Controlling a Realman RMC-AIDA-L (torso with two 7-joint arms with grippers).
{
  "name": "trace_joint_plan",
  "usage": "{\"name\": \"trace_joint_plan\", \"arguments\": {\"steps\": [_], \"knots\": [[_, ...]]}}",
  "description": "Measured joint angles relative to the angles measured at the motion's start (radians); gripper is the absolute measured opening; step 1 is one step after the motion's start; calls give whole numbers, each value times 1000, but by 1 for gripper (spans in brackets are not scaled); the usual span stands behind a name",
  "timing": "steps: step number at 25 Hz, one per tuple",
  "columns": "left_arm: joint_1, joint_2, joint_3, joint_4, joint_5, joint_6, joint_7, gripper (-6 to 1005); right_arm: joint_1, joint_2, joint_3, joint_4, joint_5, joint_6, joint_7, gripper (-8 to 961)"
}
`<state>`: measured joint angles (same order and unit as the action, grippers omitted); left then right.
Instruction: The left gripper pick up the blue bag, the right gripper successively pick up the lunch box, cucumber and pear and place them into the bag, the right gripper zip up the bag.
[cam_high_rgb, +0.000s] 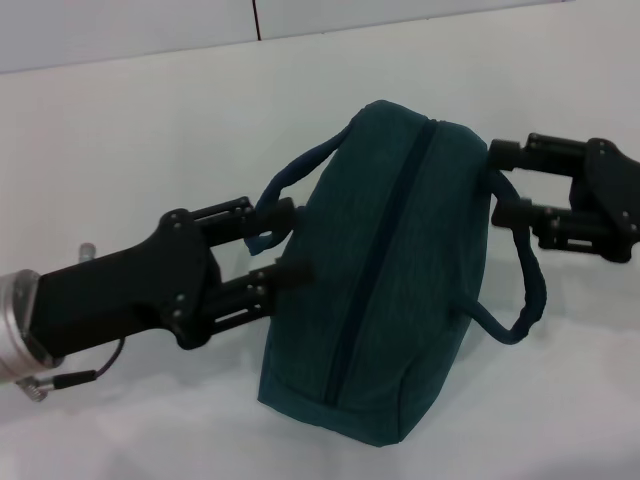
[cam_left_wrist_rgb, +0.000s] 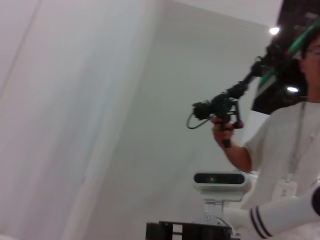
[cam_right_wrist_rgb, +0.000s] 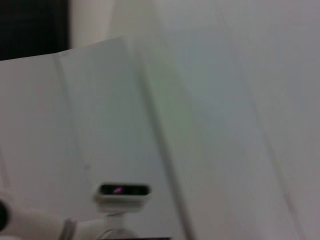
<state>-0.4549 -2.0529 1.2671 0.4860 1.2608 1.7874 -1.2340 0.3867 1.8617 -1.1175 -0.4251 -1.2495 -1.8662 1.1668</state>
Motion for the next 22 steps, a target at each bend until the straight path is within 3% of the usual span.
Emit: {"name": "trace_joint_plan", "arguments": {"steps": [9, 22], "knots": [[-16, -26, -2, 58, 28, 5, -48, 574, 46, -7, -7, -4, -81, -109, 24, 665], [-25, -29, -8, 58, 29, -47, -52, 573, 90, -9, -7, -4, -124, -113, 40, 664]]}}
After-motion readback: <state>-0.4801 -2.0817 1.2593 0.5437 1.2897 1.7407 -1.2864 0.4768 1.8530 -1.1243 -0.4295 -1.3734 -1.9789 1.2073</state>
